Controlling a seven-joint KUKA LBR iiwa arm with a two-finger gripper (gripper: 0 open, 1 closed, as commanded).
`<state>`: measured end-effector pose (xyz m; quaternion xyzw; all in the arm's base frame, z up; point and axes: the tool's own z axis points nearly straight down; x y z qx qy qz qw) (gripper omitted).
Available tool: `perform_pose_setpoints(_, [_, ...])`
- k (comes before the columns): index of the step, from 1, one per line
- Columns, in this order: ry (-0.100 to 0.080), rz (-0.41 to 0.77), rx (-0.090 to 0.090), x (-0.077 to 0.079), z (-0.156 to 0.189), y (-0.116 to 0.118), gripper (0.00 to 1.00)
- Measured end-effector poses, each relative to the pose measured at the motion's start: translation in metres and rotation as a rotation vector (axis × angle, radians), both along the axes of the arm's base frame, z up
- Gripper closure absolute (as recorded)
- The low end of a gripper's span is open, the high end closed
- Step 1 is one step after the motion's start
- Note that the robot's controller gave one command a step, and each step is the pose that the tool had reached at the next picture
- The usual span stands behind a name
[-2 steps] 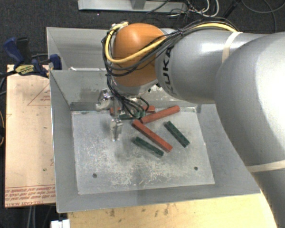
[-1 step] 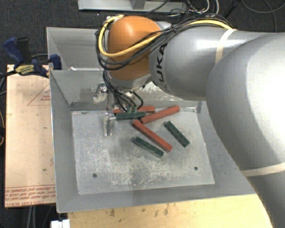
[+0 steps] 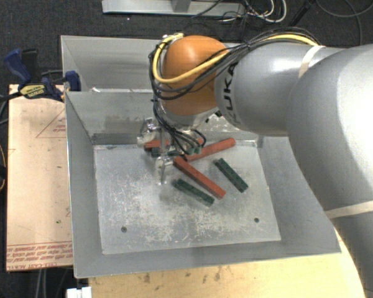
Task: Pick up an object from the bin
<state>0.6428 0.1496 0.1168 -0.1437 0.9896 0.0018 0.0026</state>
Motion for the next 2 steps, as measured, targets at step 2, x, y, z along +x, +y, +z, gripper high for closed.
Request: perform_pose_setpoints(2, [-0.003,0.289,0.0,0.007,-0.028,-0.042,0.0])
